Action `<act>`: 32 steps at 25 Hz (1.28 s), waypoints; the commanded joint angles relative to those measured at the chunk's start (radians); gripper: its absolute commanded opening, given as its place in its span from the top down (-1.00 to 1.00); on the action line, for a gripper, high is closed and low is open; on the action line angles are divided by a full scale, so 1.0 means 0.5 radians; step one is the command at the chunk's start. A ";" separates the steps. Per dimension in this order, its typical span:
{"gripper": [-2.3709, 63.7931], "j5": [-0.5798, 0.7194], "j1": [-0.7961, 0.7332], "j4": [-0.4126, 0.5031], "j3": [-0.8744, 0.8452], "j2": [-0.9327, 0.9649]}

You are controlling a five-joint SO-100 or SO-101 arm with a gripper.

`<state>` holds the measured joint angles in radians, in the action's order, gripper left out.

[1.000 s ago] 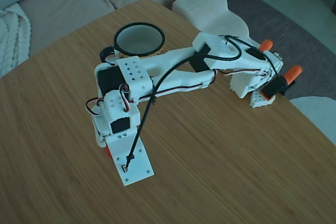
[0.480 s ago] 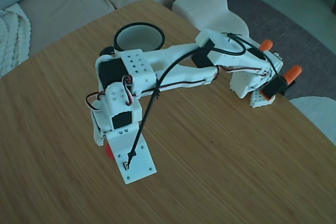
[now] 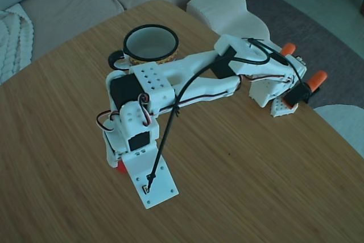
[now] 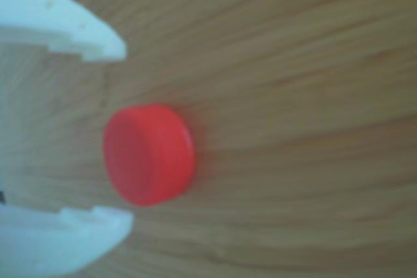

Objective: Grasp a red cap and put it in the cup.

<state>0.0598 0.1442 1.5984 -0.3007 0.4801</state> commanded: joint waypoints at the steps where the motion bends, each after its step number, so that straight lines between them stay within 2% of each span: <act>1: 0.11 0.009 -0.012 0.000 0.043 0.166; 12: 0.11 0.009 0.058 -0.025 0.021 0.172; 16: 0.11 0.009 0.058 -0.095 0.037 0.169; 32: 0.11 0.009 0.061 -0.120 0.046 0.077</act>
<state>0.0644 0.1779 1.5417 -0.3007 0.4801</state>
